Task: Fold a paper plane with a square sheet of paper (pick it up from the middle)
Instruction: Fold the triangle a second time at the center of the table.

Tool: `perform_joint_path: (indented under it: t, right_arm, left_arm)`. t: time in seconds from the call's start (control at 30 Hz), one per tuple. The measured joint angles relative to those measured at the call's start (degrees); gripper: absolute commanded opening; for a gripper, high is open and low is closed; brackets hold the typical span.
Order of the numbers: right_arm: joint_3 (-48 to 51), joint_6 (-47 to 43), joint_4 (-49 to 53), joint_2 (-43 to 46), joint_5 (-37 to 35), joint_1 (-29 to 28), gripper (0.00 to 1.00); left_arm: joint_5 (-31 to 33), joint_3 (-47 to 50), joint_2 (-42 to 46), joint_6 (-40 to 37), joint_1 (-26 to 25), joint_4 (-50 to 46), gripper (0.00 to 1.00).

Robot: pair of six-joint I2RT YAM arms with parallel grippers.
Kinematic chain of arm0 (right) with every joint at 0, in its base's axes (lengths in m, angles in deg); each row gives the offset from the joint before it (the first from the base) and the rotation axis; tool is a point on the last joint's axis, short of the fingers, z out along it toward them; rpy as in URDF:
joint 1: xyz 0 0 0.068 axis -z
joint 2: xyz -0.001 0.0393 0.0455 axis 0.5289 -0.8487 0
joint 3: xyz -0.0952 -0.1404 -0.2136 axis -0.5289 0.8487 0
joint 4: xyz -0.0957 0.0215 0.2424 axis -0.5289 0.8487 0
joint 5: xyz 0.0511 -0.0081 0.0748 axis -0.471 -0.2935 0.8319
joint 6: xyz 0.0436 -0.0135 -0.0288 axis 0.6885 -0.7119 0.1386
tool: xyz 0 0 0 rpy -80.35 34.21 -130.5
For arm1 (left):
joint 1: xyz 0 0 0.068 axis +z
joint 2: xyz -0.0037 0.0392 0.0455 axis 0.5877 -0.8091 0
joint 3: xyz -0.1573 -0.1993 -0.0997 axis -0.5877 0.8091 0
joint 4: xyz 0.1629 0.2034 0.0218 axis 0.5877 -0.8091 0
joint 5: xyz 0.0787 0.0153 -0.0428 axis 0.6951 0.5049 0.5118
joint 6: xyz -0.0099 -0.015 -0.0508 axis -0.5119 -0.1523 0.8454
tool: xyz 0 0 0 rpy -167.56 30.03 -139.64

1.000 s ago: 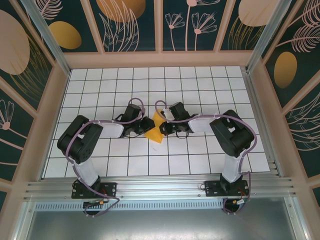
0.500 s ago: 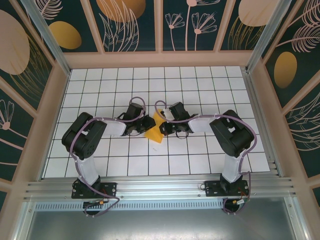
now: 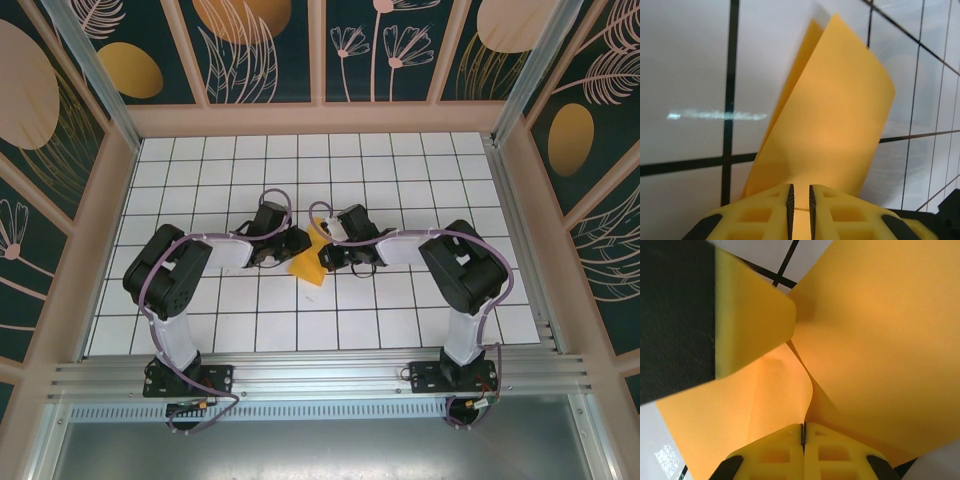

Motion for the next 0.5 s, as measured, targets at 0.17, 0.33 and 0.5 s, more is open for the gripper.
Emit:
perform_joint_path:
  t: [0.17, 0.33, 0.5]
  right_arm:
    - [-0.1, -0.2, 0.0, 0.0, 0.0, 0.0, 0.06]
    - [-0.1, -0.2, 0.0, 0.0, -0.1, 0.0, 0.06]
    - [-0.1, -0.2, 0.0, 0.0, -0.4, -0.1, 0.07]
  left_arm:
    - [0.0, -1.7, 0.0, -0.5, 0.3, 0.0, 0.19]
    - [0.0, -1.2, -0.3, -0.7, 0.5, -0.1, 0.19]
    - [0.2, 0.6, -1.2, -1.0, 0.5, 0.4, 0.19]
